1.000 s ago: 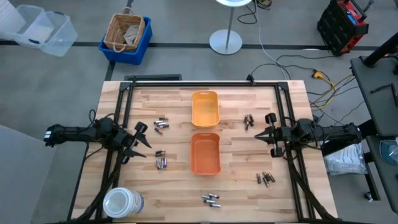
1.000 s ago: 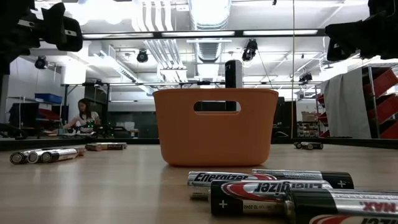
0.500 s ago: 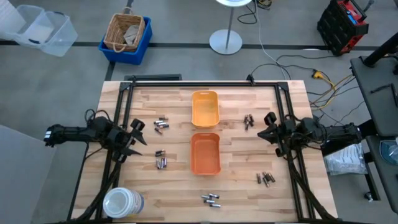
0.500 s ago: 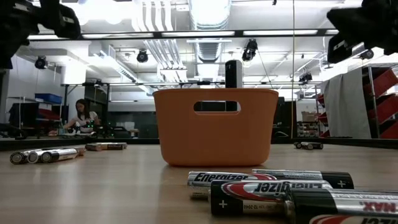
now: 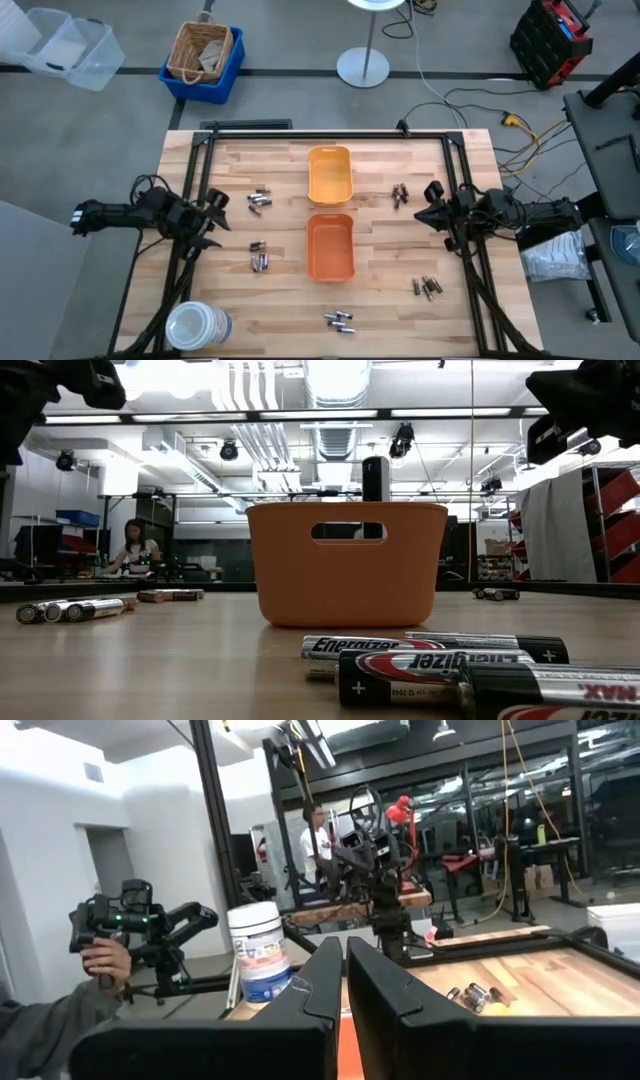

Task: Sort batteries
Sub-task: Put the black battery into the orange bin

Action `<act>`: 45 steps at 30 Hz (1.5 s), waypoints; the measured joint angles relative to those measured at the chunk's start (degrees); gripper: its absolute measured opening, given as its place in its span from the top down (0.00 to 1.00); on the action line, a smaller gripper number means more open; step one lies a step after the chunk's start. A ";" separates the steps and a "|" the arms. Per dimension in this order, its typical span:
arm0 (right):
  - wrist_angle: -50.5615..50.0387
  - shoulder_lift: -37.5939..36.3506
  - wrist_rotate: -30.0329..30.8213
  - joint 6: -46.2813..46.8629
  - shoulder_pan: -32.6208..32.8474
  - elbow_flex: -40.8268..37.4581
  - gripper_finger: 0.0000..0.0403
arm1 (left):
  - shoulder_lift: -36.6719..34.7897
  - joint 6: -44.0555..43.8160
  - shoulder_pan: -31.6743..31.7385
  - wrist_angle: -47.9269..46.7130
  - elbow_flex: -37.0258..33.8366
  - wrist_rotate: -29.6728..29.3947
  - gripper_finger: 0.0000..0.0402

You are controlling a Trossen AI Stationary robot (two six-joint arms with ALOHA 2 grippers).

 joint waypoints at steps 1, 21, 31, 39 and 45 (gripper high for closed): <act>-0.09 0.02 0.00 -0.51 0.00 0.31 0.97 | 0.00 -0.52 0.00 0.34 0.00 0.00 0.56; -10.07 24.08 0.17 -7.95 0.00 22.78 0.97 | 0.04 -0.35 -0.04 6.61 -0.02 -5.47 0.56; -23.41 31.74 0.22 -4.36 0.00 33.69 0.97 | 0.24 -8.11 0.00 -0.02 -0.02 -32.96 0.56; -23.70 33.14 0.17 -3.88 0.00 35.44 0.97 | 0.72 -10.02 0.00 0.05 -0.02 -34.60 0.56; -23.59 33.54 0.15 -1.28 0.00 35.44 0.97 | 2.77 -10.04 0.00 0.30 -0.02 -34.53 0.56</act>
